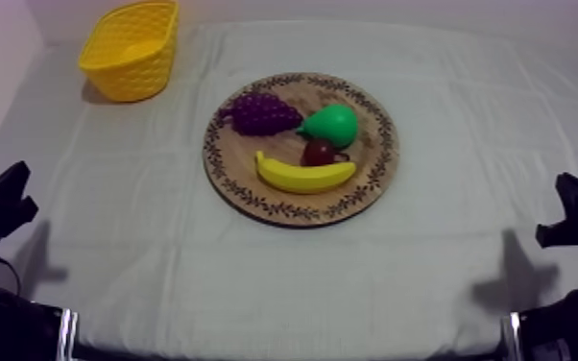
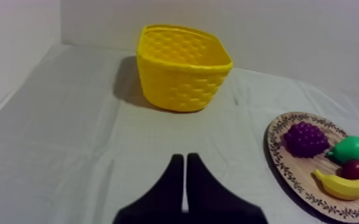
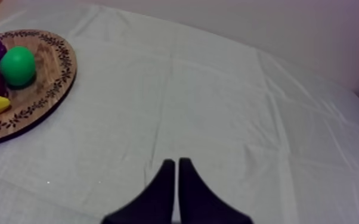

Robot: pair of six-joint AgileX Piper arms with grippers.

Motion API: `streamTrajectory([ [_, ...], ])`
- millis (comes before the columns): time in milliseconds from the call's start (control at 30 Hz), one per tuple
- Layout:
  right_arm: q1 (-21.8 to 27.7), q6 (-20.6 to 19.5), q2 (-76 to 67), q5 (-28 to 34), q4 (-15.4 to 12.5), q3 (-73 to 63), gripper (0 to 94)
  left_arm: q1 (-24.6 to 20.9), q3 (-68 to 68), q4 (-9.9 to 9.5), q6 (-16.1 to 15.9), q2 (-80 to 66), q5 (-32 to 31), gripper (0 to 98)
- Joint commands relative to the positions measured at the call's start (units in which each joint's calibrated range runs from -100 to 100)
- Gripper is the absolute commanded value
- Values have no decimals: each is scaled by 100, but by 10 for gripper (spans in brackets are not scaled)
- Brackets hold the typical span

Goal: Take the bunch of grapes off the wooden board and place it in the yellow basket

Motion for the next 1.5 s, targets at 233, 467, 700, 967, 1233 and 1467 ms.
streamTrajectory([
  [233,1,1,-2,-4,1,-1,5,-72,-65,2,-671,0,461,0],
  [467,1,1,-2,-4,1,-1,5,-62,-65,2,-697,0,462,0],
  [700,1,1,-2,-4,1,-1,5,-24,-59,21,-717,69,389,0],
  [967,1,1,-2,-4,1,-1,5,106,-650,34,-724,953,63,0],
  [1233,1,1,-2,-4,1,-1,5,313,-1803,-148,-617,2207,-273,0],
  [1467,1,1,-2,-4,1,-1,5,633,-2831,-391,-450,3422,-468,0],
])
